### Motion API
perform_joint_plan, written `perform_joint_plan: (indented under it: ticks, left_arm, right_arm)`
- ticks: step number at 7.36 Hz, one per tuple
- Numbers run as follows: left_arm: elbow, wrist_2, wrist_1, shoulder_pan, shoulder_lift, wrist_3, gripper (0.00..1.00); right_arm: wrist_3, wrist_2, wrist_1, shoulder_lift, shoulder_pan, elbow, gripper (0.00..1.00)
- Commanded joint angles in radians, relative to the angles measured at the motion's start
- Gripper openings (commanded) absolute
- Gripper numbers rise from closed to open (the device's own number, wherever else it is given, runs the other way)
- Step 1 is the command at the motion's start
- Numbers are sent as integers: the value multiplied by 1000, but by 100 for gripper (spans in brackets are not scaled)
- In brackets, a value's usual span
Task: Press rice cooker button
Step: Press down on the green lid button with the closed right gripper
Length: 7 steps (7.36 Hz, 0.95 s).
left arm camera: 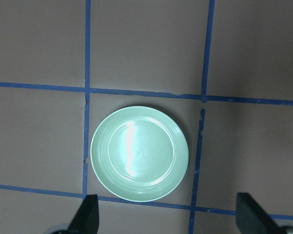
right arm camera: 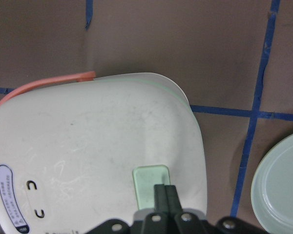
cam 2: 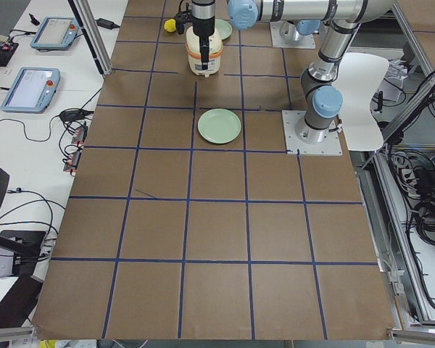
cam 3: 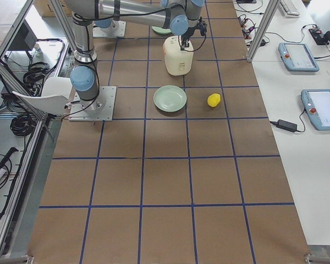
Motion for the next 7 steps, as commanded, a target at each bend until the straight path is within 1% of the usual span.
perform_joint_plan:
  ticks: [1,7]
  left_arm:
    - [0,1,1,0,0,0,100]
    - [0,1,-1,0,0,0,100]
  right_arm:
    - [0,2,-9,12,0,0,12]
    - [0,2,-28,15,0,13,12]
